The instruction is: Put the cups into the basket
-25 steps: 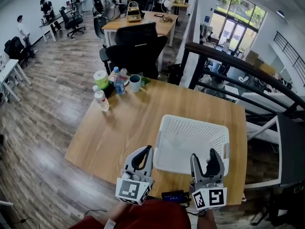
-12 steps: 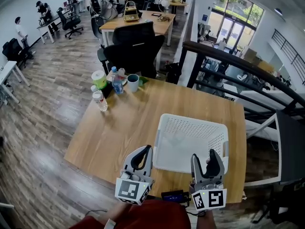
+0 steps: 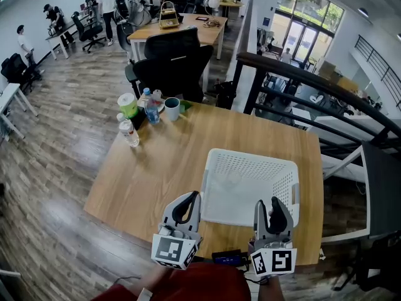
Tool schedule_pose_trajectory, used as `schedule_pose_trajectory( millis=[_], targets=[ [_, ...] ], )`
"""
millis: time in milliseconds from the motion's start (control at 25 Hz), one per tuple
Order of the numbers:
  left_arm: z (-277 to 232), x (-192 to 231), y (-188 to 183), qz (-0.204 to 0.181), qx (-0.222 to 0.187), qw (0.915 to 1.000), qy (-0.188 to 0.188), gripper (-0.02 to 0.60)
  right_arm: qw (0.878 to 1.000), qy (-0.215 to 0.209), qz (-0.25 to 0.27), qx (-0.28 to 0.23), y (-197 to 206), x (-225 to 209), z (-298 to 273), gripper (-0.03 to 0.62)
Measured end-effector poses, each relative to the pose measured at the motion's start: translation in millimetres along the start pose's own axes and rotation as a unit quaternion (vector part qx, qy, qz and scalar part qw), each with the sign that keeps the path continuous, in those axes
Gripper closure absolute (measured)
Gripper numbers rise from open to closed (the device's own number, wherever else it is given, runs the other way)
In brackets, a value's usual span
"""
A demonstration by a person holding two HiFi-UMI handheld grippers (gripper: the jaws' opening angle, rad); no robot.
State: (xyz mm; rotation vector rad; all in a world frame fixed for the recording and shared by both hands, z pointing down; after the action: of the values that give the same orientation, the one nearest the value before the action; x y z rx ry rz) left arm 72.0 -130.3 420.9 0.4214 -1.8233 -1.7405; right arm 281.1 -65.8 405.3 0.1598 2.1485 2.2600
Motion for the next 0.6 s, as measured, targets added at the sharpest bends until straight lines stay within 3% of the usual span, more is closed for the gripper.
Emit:
schedule_pose_trajectory(
  millis=[600],
  targets=[
    [-0.8,-2.6,2.3,-0.001,0.008,1.0000,0.000,0.575,0.999,-0.028,-0.022,0.029,7.8,5.5,-6.4,0.547]
  ],
)
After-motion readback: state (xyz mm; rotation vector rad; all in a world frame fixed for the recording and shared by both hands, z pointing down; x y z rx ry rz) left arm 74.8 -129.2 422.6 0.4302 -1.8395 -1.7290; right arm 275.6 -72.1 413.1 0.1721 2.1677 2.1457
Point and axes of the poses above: the fingertips, and each gripper's own axes: z backward along the fingers, x to its left, y out of its underside, the point moved 5 cm from there along z, backward along the fingers, and after that the axes turned 4 degrees about z, right-handed, at the moved point
